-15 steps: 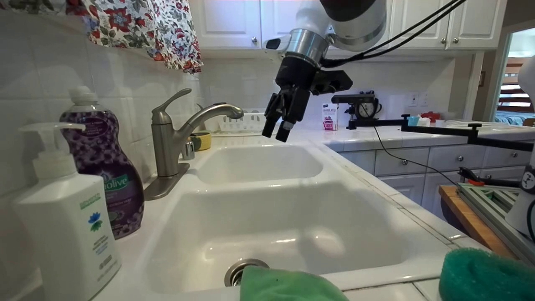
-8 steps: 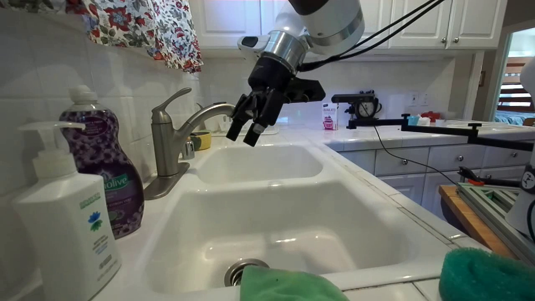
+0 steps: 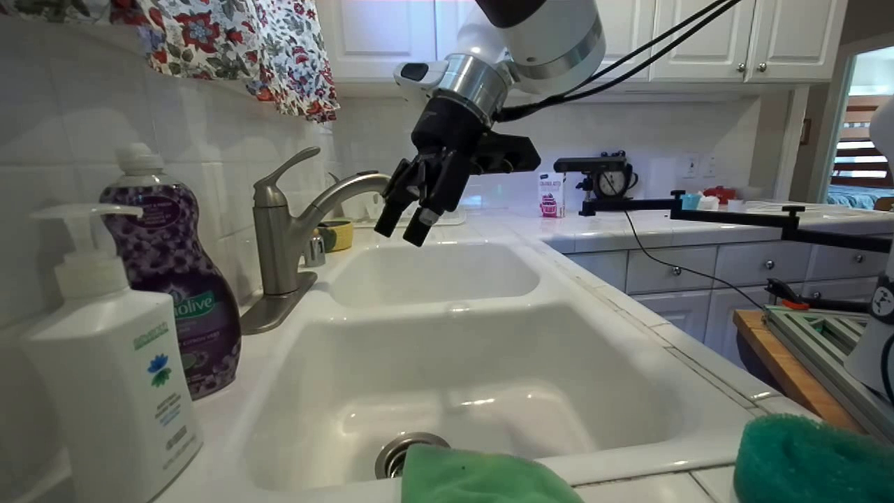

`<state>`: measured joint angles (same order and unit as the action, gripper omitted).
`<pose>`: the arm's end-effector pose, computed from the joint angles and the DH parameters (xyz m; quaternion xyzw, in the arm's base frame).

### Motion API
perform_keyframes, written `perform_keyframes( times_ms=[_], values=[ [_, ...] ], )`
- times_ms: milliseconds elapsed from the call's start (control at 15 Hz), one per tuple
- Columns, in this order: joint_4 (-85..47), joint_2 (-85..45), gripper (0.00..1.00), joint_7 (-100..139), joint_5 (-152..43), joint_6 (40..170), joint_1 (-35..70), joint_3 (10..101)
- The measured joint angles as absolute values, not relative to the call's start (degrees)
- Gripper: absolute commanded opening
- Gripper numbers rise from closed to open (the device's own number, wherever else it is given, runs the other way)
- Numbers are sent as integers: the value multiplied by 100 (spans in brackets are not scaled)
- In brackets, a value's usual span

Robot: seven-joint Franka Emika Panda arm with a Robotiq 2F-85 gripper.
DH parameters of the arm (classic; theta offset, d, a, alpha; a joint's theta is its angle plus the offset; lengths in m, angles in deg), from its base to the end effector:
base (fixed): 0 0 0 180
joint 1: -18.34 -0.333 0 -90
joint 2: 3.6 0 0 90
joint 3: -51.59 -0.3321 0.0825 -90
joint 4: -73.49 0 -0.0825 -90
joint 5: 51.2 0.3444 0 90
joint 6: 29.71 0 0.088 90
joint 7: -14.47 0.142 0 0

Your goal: Pick up the purple bottle and pour some of its contents in the sink

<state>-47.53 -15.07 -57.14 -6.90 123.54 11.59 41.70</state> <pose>0.5655 0.1550 0.3669 -0.8626 -0.4123 -0.2573 0.1404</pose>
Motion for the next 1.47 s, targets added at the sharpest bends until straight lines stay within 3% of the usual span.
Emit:
perform_keyframes(
  times_ms=[667,1467],
  values=[
    [-3640,-2803,100,-7467,652,13726,1283,3475],
    [-2430,-3880,100,-9757,2116,13831,2084,2334]
  ],
)
